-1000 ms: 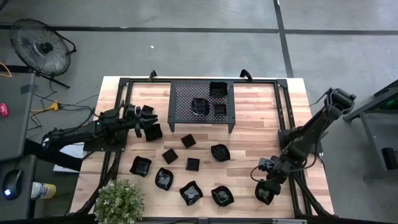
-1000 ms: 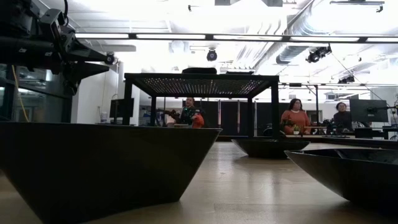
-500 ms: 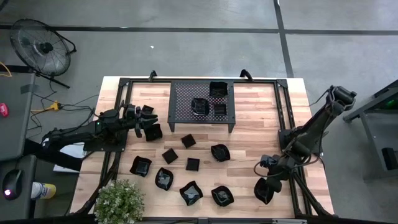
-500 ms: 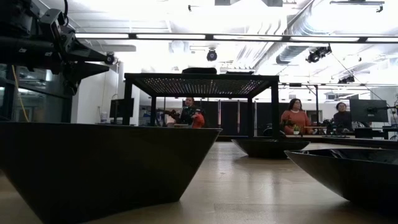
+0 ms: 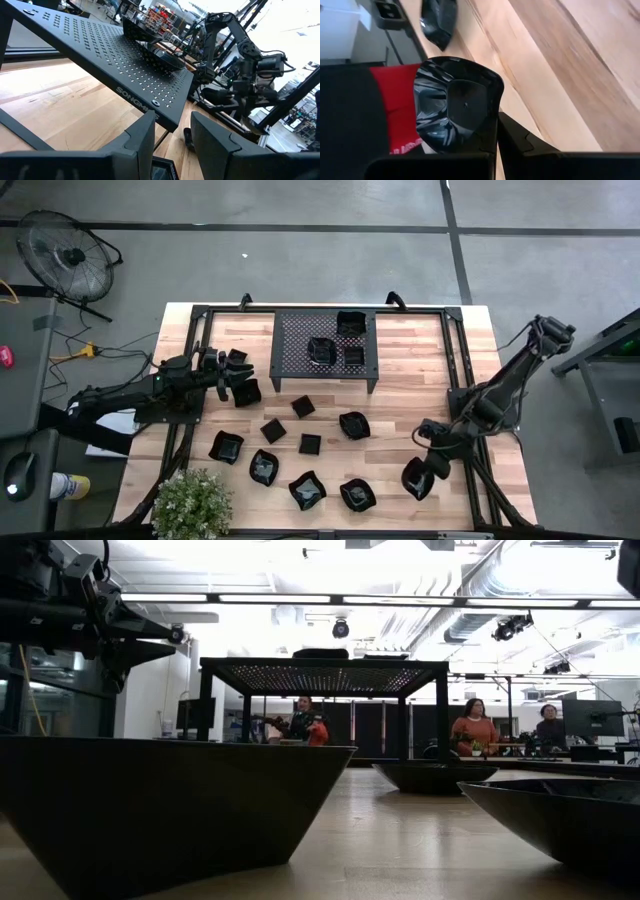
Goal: Pick & Place Mini shaped plates
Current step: Stack the black leaf-shaped plate on top of the other black leaf-shaped plate on the shelf
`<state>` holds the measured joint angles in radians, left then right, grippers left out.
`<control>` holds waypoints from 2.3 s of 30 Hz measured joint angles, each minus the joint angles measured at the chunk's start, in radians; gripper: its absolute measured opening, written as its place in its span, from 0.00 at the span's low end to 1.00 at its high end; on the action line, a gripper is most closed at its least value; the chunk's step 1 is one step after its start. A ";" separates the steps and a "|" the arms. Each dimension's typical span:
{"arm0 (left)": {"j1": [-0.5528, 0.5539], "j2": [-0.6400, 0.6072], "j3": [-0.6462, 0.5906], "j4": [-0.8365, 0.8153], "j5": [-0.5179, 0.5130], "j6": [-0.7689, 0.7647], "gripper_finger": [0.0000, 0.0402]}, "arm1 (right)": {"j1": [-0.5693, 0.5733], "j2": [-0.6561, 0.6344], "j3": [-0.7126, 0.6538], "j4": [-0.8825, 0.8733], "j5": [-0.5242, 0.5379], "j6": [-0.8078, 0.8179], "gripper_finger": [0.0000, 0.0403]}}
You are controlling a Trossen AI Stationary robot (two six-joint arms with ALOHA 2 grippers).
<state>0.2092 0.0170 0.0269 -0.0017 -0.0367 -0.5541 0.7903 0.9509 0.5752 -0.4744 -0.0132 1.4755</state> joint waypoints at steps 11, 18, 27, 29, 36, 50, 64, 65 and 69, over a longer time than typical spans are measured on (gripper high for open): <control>0.000 0.000 0.000 0.000 0.000 0.000 0.31 | -0.156 -0.022 0.174 -0.180 0.014 -0.227 0.00; 0.000 0.000 0.000 0.000 0.000 0.000 0.31 | -0.296 0.029 0.319 -0.297 0.023 -0.331 0.00; 0.000 0.000 0.000 0.000 0.000 0.000 0.31 | -0.436 0.182 0.525 -0.336 0.032 -0.471 0.00; 0.000 0.000 0.000 0.000 0.000 0.000 0.31 | -0.466 0.213 0.559 -0.336 0.033 -0.499 0.00; 0.000 0.000 0.000 0.000 0.000 0.000 0.31 | -0.567 0.316 0.640 -0.320 -0.017 -0.594 0.00; 0.000 0.000 0.000 0.000 0.000 0.000 0.31 | -0.741 0.424 0.753 -0.338 -0.165 -0.804 0.00; 0.000 0.000 0.000 0.000 0.000 0.000 0.31 | -0.958 0.424 0.753 -0.301 -0.350 -1.013 0.00; 0.000 0.000 0.000 0.000 0.000 0.000 0.31 | -0.971 0.424 0.753 -0.297 -0.360 -1.028 0.00; 0.000 0.000 0.000 0.000 0.000 0.000 0.31 | -1.010 0.444 0.753 -0.269 -0.405 -1.081 0.00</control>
<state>0.2090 0.0173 0.0269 -0.0017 -0.0368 -0.5542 -0.2201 1.3945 1.3277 -0.7430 -0.4178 0.3946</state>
